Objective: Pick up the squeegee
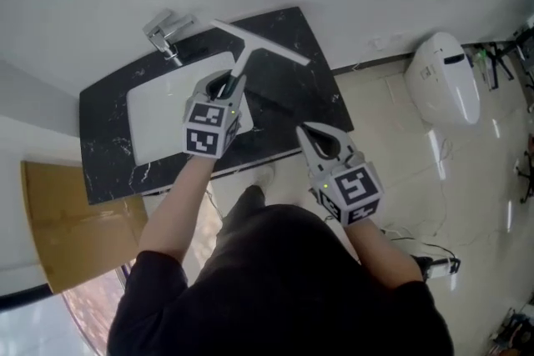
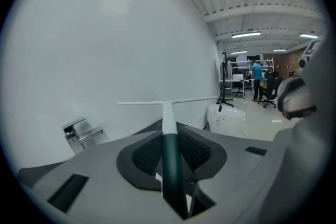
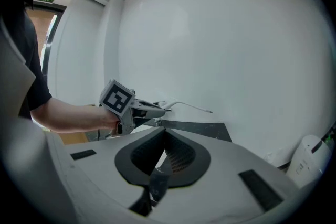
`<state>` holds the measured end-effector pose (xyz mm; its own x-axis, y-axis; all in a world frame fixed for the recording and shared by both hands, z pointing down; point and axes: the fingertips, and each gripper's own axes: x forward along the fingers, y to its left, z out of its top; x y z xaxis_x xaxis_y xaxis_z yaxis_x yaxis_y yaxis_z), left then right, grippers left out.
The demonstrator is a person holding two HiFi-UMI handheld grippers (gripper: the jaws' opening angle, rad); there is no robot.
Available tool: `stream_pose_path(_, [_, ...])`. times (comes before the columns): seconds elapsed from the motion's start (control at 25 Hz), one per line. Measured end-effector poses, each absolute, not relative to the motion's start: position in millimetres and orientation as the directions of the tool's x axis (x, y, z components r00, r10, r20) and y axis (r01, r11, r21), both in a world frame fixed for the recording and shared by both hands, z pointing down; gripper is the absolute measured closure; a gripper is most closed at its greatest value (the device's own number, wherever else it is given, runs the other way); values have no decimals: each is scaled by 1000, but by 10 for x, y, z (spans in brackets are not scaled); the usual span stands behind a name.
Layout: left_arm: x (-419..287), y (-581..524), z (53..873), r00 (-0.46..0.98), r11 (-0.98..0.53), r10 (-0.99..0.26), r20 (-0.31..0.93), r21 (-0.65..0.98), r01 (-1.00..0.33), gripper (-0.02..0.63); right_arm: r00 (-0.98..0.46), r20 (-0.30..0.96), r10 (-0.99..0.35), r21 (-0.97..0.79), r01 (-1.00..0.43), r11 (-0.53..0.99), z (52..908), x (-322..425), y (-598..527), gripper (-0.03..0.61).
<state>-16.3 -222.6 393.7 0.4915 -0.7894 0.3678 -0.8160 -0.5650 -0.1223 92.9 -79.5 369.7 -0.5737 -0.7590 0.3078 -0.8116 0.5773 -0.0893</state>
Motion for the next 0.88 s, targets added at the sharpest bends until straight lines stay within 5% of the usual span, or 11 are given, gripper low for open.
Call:
stream_pose_path(0.4, [-858, -888, 3527, 493, -542, -823, 281, -135, -829, 512, -609, 275, -744, -104, -788, 607, 3766, 483, -211, 574])
stream_pose_path(0.88, [-1458, -790, 3412, 584, -623, -776, 239, -142, -769, 512, -534, 239, -811, -88, -844, 530, 3658, -113, -194, 575])
